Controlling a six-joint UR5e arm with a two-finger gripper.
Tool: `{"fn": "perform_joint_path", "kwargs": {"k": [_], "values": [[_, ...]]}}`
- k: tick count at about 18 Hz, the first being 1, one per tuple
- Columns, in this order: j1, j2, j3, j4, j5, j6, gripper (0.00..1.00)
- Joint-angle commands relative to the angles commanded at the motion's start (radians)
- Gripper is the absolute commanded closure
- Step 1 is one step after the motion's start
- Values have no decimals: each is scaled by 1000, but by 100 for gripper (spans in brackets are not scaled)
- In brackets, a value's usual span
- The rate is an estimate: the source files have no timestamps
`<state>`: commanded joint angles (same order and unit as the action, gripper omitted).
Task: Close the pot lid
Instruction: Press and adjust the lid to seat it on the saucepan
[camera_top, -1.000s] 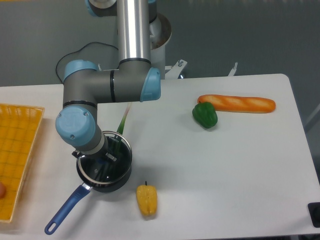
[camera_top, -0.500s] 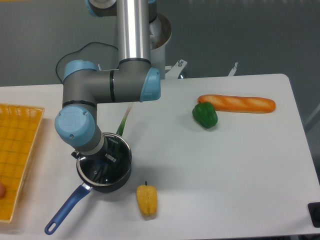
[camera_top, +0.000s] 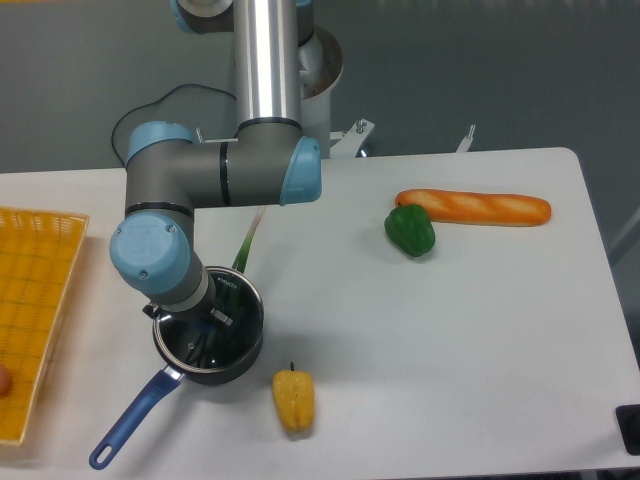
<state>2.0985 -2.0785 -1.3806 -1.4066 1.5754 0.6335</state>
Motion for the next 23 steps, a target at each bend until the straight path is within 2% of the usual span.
{"fn": "perform_joint_path", "kwargs": {"k": [6, 11, 13, 16, 23], "values": [[0, -2, 0, 2, -2, 2, 35], [0, -2, 0, 0, -2, 3, 23], [0, -2, 0, 0, 2, 3, 13], [0, -2, 0, 0, 2, 5, 9], [0, -2, -3, 0, 2, 5, 9]]}}
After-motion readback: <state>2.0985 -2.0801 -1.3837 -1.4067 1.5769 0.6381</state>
